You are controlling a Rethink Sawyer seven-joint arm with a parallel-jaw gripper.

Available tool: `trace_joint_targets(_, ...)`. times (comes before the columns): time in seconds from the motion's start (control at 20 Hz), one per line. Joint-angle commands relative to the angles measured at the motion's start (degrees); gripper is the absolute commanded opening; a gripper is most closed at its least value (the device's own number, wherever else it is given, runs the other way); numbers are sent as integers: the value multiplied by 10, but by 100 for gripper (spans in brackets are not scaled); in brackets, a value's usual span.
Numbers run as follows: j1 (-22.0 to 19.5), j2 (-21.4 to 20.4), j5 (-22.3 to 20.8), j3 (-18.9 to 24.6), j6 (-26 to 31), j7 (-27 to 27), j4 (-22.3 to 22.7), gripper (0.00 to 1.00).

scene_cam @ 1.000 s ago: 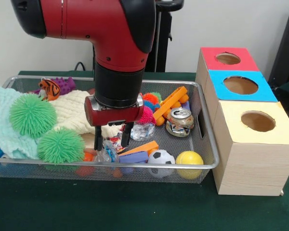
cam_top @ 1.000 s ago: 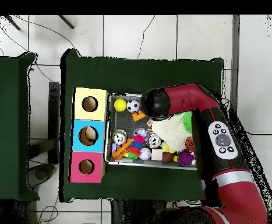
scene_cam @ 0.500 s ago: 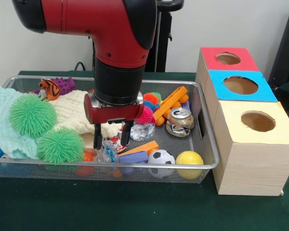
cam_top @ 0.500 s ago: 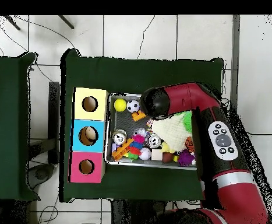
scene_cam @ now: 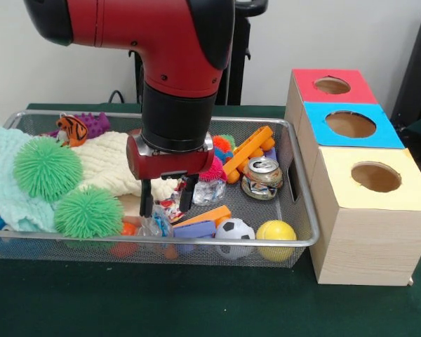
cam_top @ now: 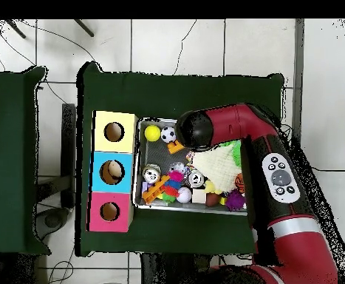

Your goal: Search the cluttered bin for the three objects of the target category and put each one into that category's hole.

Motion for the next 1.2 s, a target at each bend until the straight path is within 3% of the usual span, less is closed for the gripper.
trace_joint_targets(0.05,1,3,3,-14,22,-21,6,100)
trace_joint_targets(0.65,3,3,1,-19,22,-22,5,100)
trace_joint_targets(1.2,12,48,-18,-35,-8,1,-9,100)
